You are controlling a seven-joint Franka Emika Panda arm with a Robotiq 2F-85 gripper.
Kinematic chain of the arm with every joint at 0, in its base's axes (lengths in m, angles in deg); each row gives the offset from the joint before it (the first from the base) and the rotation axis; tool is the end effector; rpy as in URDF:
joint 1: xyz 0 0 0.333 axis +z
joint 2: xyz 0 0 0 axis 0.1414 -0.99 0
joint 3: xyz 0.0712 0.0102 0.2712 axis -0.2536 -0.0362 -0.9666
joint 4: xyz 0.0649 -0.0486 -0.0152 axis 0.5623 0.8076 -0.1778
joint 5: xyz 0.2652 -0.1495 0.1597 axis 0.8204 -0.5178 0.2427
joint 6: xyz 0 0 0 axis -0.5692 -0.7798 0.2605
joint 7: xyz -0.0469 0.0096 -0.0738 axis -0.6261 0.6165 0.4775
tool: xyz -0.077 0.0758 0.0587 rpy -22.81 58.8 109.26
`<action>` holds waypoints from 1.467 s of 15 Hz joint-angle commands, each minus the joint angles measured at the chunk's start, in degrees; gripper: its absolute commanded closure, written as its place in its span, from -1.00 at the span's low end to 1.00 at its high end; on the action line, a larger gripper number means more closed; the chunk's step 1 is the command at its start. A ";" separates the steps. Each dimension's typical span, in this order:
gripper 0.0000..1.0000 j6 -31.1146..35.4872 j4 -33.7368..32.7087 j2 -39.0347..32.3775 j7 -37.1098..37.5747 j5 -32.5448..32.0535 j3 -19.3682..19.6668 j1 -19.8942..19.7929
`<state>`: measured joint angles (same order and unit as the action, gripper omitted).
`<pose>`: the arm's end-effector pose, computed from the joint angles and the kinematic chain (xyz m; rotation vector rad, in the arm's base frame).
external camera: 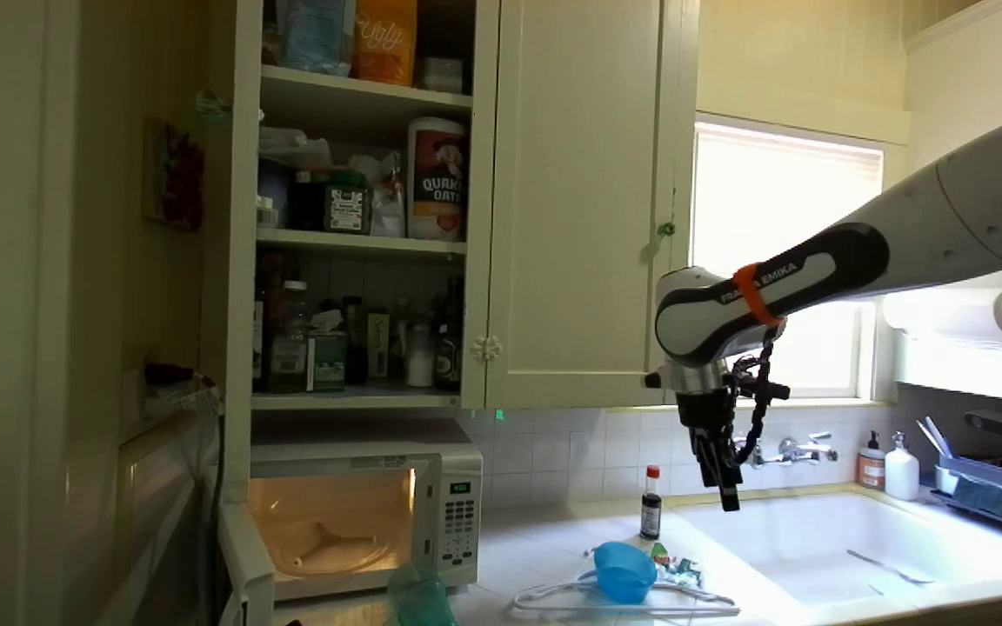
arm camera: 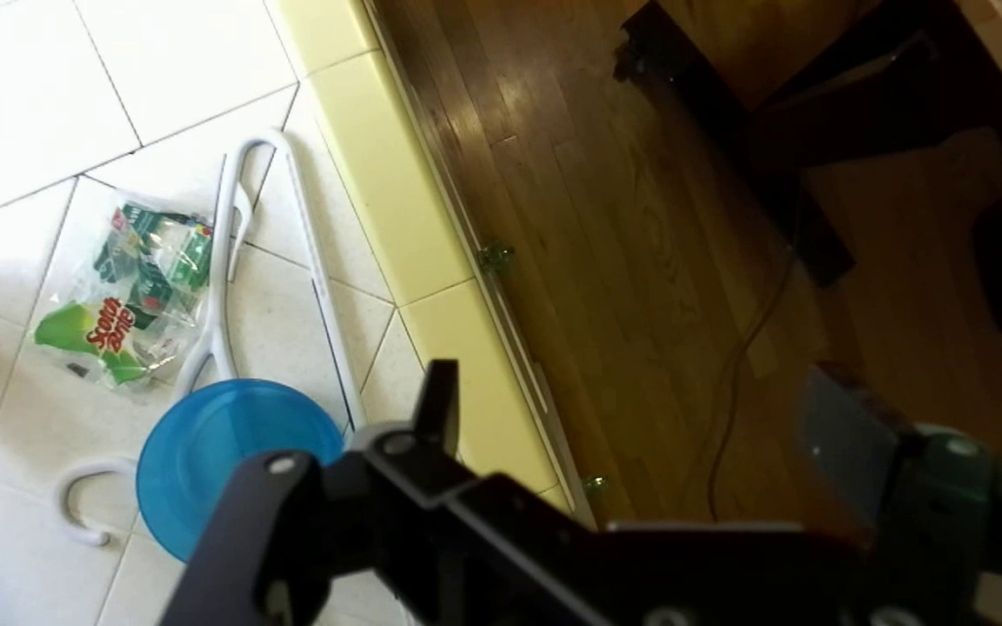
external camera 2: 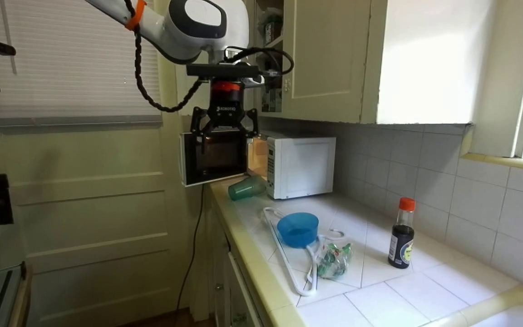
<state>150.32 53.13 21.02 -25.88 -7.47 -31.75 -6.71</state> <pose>0.4562 -0.1095 0.4423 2.7501 1.2763 -0.2829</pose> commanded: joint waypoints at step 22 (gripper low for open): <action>-0.96 47.36 7.20 -18.47 43.33 -23.25 -6.60 -8.08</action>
<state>201.27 68.76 11.04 16.39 -30.06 -38.73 -16.25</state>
